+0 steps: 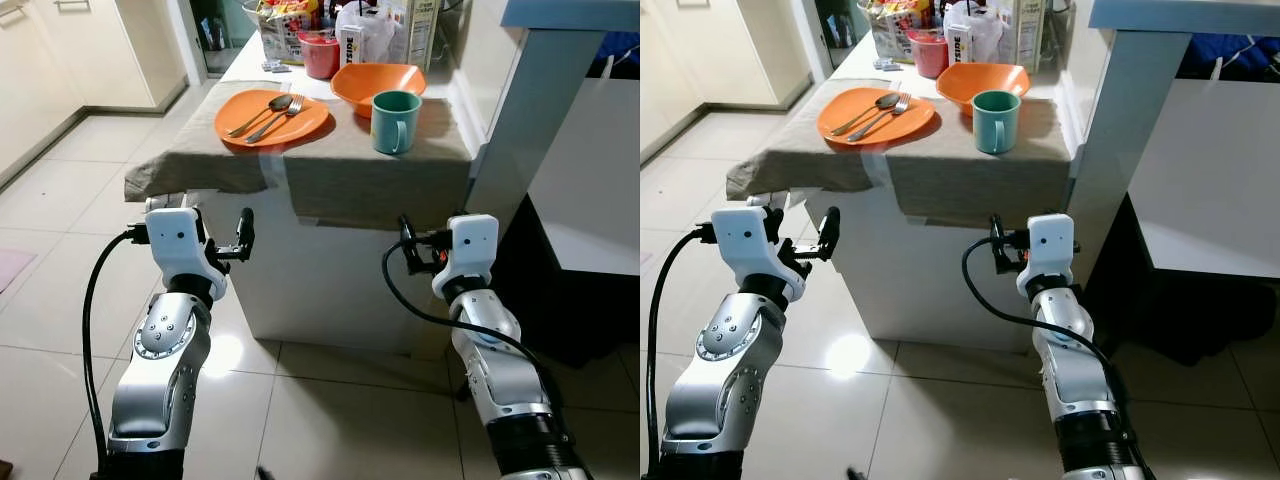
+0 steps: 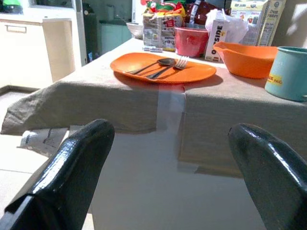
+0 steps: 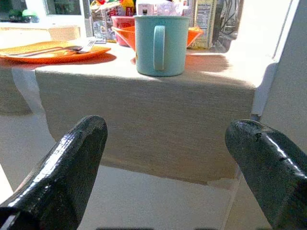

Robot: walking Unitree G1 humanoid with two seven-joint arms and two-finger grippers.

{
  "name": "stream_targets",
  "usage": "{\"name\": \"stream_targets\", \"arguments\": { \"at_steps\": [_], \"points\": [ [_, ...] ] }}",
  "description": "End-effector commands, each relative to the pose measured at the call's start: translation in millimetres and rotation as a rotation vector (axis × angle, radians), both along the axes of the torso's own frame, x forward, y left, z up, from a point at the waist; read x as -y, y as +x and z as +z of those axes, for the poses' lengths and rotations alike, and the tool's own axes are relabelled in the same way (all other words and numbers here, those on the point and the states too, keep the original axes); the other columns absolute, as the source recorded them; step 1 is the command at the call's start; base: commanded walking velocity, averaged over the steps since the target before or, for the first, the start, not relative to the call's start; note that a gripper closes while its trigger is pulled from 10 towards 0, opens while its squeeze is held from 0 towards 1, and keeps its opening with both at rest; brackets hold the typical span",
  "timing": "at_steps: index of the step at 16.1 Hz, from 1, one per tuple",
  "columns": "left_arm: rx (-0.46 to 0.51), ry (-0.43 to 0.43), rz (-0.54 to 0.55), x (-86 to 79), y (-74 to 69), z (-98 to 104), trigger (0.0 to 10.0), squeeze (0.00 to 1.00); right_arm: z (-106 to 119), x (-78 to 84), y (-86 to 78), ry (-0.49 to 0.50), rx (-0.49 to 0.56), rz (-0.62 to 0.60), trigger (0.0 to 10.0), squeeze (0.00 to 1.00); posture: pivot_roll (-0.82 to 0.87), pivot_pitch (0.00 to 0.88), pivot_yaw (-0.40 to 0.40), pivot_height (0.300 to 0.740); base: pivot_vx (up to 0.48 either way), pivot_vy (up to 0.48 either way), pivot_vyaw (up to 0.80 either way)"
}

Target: Setting the table

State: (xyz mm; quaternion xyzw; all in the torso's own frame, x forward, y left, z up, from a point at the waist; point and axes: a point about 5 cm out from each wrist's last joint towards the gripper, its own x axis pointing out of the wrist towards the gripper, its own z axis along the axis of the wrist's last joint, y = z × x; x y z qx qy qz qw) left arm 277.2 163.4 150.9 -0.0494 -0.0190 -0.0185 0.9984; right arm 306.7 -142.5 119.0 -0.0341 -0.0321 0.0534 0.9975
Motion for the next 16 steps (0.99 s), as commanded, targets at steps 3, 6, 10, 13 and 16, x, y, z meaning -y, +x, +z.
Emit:
{"name": "stream_targets", "arguments": {
  "at_steps": [3, 6, 10, 13, 16],
  "points": [
    [0.027, 0.039, -0.018, 4.1, 2.1, 4.5, 10.0, 0.00, 4.1, -3.8, 4.0, 0.000, 0.029, 0.008, 10.0, 0.00, -0.13, 0.000, 0.080, 0.740, 0.450, 0.000, 0.00],
    [0.039, 0.042, -0.033, 7.4, 3.8, 6.7, 10.0, 0.00, 3.1, -4.8, 5.4, 0.000, 0.030, 0.007, 10.0, 0.00, -0.13, 0.000, 0.083, 0.740, 0.469, 0.000, 0.00],
    [0.045, 0.033, -0.042, 9.1, 5.0, 8.3, 10.0, 0.00, 2.7, -6.2, 6.8, 0.004, 0.035, 0.007, 10.0, 0.00, -0.13, 0.000, 0.086, 0.740, 0.480, 0.000, 0.00],
    [0.057, 0.041, -0.047, 10.4, 5.7, 10.5, 10.0, 0.00, 4.2, -7.2, 7.1, 0.005, 0.045, 0.010, 10.0, 0.00, -0.13, 0.000, 0.085, 0.740, 0.474, 0.000, 0.00],
    [0.081, 0.039, -0.060, 13.9, 5.5, 14.2, 10.0, 0.00, 7.0, -9.2, 6.5, 0.008, 0.061, 0.012, 10.0, 0.00, -0.13, 0.000, 0.086, 0.740, 0.126, 0.000, 0.00]
  ]
}}
